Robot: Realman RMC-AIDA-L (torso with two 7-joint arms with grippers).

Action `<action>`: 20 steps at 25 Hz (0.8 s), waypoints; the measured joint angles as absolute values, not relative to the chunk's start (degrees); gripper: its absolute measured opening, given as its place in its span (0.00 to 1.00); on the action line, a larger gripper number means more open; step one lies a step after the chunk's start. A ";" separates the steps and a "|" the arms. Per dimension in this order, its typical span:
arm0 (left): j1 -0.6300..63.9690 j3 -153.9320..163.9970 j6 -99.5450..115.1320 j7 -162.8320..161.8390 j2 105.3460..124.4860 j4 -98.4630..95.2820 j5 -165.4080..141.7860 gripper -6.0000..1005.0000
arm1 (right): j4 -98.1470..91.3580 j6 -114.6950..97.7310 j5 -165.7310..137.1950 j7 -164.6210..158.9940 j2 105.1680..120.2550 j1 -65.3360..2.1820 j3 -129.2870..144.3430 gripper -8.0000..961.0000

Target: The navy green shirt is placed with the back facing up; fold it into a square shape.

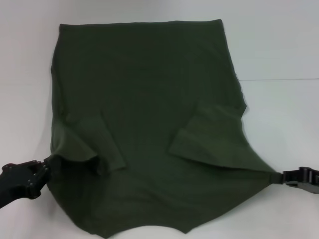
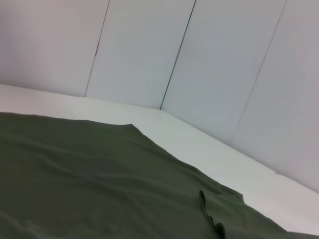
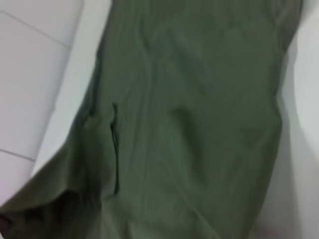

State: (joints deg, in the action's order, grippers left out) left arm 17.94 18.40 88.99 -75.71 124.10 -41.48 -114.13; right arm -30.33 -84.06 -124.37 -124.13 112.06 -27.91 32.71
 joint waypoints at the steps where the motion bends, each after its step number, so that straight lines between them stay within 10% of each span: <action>1: 17.71 18.38 89.16 -76.21 124.10 -41.65 -114.09 0.02 | -30.33 -84.53 -124.37 -122.93 112.07 -27.48 31.60 0.04; 20: 11.89 13.36 98.19 -81.54 124.27 -41.42 -114.34 0.02 | -30.33 -97.62 -124.43 -110.90 111.60 -19.22 24.54 0.04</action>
State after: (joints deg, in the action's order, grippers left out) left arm 11.89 13.36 98.19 -81.54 124.27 -41.42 -114.34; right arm -30.33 -97.62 -124.43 -110.90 111.60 -19.22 24.54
